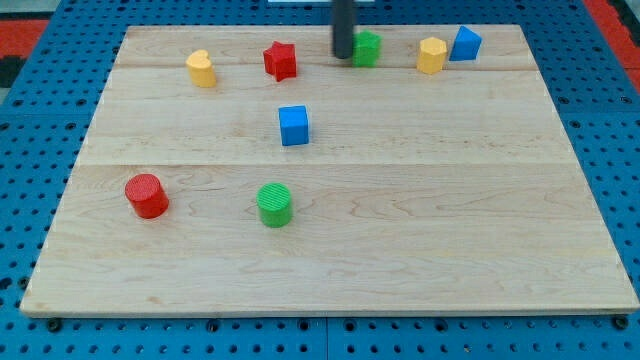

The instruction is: Slide the red star to the bottom side of the green star

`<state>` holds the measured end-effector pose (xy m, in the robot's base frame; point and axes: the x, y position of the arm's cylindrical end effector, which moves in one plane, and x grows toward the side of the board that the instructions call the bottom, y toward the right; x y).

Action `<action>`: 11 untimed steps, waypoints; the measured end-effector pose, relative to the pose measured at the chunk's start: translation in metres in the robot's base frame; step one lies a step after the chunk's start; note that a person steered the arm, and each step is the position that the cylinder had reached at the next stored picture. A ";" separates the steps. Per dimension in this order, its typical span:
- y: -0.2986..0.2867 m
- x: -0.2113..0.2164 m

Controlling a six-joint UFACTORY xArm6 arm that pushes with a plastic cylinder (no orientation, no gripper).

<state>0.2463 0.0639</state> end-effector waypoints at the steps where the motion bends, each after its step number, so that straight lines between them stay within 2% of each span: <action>1: 0.015 0.001; 2: -0.007 0.051; 3: -0.059 0.091; 4: -0.167 0.055; 5: -0.173 0.008; 6: -0.063 0.011; 8: -0.039 0.074; 9: 0.014 0.086; 10: 0.033 0.061; 11: 0.050 0.127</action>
